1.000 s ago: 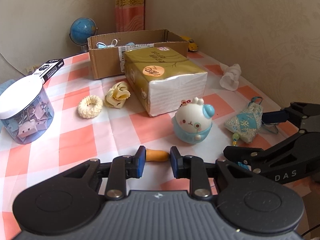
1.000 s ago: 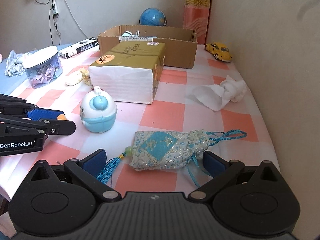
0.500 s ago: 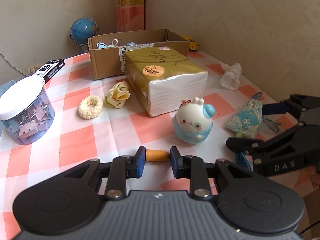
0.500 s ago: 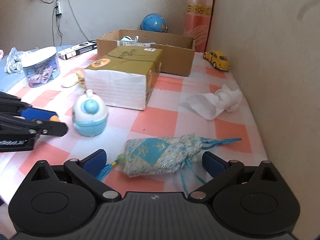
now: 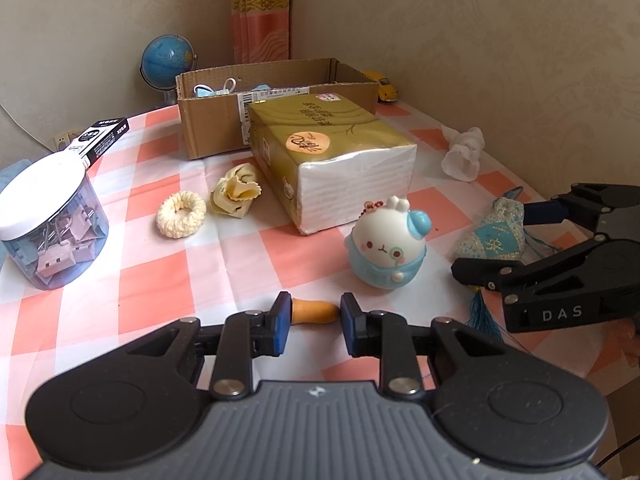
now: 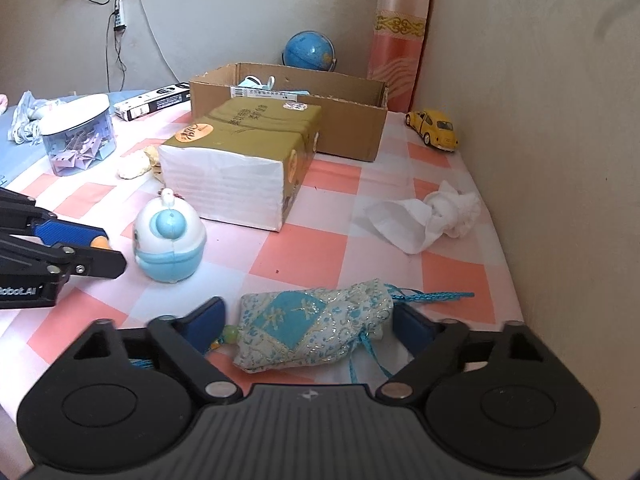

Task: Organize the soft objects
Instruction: 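Close the right tool on the blue tasseled sachet and lift it, then carry the sachet with the right tool and drop it into the box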

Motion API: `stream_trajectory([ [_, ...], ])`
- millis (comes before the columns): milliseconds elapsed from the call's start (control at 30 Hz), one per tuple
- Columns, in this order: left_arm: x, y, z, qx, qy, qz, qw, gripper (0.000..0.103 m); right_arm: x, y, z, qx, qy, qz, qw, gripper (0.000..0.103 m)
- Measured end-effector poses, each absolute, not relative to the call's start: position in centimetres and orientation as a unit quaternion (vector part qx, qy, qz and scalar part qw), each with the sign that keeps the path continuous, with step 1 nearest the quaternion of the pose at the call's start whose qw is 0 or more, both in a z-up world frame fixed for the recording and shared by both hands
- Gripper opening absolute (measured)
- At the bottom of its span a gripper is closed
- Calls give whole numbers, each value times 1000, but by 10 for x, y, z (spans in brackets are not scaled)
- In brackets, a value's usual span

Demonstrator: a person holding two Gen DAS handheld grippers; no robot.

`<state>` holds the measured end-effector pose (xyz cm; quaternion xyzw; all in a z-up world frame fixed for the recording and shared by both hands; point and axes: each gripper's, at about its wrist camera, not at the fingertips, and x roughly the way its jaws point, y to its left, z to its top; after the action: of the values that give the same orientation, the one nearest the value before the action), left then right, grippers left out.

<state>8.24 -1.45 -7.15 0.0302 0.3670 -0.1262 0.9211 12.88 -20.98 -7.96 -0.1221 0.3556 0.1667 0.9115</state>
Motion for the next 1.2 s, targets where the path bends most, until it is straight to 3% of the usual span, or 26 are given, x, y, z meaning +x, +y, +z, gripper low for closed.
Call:
stream_trajectory([
  [200, 84, -14, -71, 32, 368, -130, 920, 25, 125, -206, -75, -131, 362, 150, 911, 68],
  [367, 87, -10, -69, 39, 374, -134, 917, 25, 122, -207, -65, -125, 365, 148, 911, 62],
  [867, 81, 18, -38, 67, 365, -185, 910, 25, 133, -209, -2, -95, 366, 136, 916, 61],
  [1200, 76, 41, -29, 55, 347, -179, 919, 25, 200, -188, 59, -107, 333, 131, 928, 61],
])
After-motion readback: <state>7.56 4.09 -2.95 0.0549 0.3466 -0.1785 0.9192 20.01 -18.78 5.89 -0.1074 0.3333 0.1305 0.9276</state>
